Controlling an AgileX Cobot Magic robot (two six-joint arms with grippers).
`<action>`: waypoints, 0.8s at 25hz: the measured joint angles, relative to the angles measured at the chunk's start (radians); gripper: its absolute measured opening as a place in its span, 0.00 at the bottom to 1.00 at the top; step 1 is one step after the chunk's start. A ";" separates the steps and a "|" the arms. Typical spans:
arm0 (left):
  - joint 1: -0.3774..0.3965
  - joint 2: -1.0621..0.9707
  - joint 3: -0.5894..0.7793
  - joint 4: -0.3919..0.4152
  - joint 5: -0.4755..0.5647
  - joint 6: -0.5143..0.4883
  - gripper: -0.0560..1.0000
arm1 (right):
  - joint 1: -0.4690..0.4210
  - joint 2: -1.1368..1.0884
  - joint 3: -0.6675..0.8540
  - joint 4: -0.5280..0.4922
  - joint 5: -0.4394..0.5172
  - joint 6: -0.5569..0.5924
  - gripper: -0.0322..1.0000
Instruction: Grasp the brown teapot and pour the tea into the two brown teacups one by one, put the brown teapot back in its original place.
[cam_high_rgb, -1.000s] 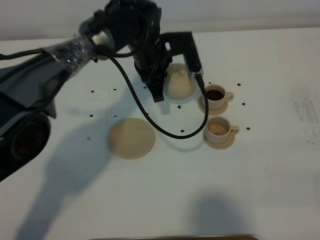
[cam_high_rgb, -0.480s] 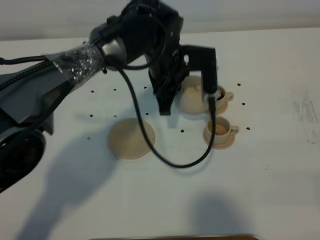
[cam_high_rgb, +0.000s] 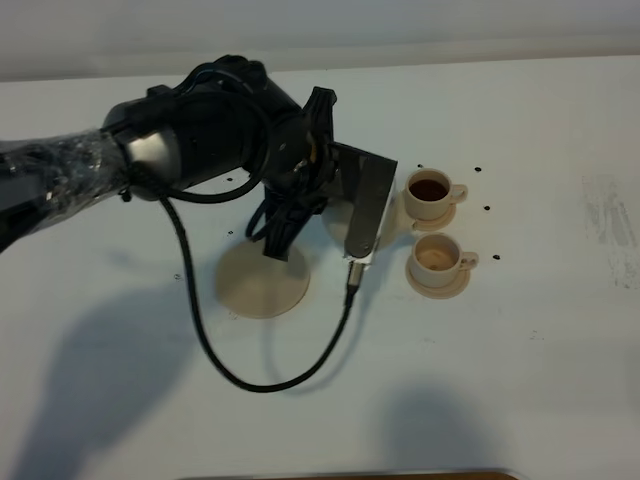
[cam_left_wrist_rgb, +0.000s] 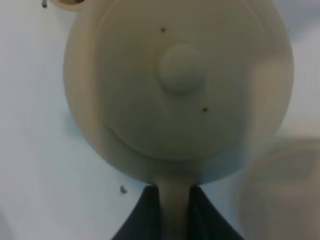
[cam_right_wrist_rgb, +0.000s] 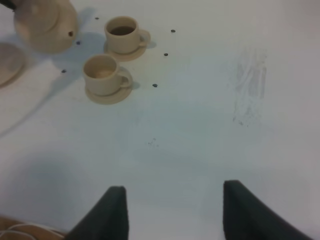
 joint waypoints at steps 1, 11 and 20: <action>0.000 -0.007 0.008 0.015 -0.007 0.011 0.13 | 0.000 0.000 0.000 0.000 0.000 0.000 0.46; -0.021 -0.004 0.014 0.139 -0.091 0.046 0.13 | 0.000 0.000 0.000 0.000 0.000 0.000 0.46; -0.051 0.020 0.014 0.216 -0.109 0.046 0.13 | 0.000 0.000 0.000 0.000 0.000 0.000 0.46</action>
